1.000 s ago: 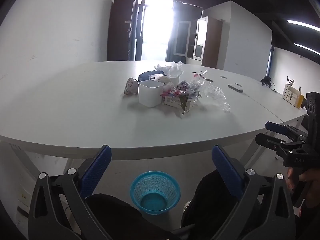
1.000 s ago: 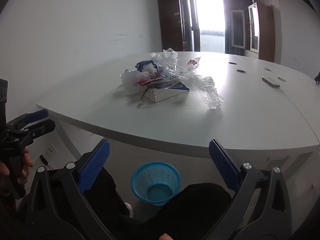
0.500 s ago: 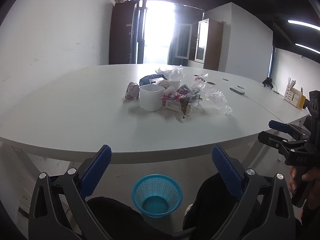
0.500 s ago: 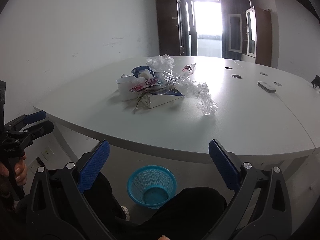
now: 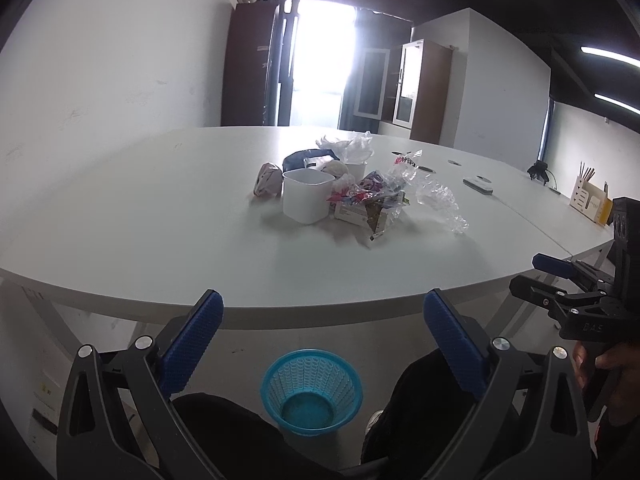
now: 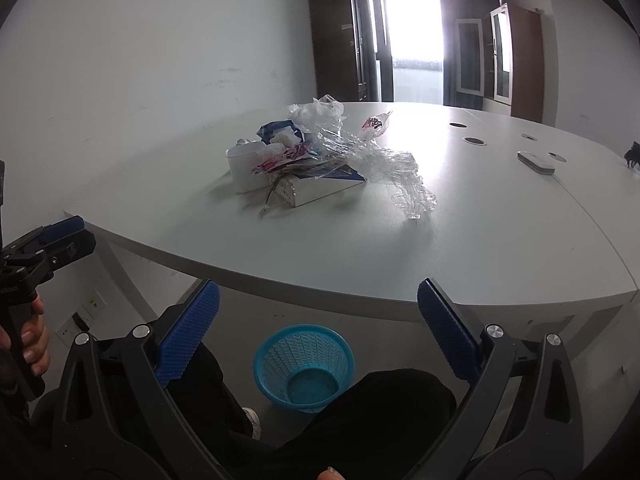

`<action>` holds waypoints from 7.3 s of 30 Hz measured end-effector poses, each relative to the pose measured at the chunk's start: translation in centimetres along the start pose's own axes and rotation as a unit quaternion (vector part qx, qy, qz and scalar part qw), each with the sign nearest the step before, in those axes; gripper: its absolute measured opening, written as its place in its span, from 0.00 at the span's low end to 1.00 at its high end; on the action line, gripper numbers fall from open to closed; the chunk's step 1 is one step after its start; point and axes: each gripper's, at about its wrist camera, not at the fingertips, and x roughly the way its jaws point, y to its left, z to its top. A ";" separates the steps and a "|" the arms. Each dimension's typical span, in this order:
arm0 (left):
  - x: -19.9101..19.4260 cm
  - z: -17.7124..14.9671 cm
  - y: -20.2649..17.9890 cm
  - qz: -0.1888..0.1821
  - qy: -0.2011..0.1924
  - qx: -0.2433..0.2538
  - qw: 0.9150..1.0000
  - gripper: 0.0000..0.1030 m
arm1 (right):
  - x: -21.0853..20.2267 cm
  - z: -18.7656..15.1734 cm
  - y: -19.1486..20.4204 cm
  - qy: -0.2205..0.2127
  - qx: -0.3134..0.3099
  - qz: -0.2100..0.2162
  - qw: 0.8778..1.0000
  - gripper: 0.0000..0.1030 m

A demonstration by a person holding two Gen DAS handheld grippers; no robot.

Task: Collect trash
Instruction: 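Move both tools toward the trash pile on the table, then grasp the pink snack bag with left tool while right tool grasps clear plastic film, then carry both held wrappers down over the blue wastebasket, then open both tools to drop the wrappers into the blue wastebasket, then raise both tools back toward the table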

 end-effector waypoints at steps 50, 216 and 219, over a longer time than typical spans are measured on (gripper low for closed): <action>17.3 8.7 -4.4 -0.036 0.054 0.074 0.995 0.08 | 14.1 7.8 -11.2 0.090 0.038 0.002 0.995 0.09; 14.7 -13.3 7.1 0.079 0.222 -0.057 0.970 0.94 | 13.2 -14.9 4.1 0.254 0.011 0.069 0.965 0.84; 12.5 -12.4 7.0 0.071 0.201 -0.050 0.976 0.94 | 10.8 -13.5 4.0 0.226 0.004 0.067 0.972 0.86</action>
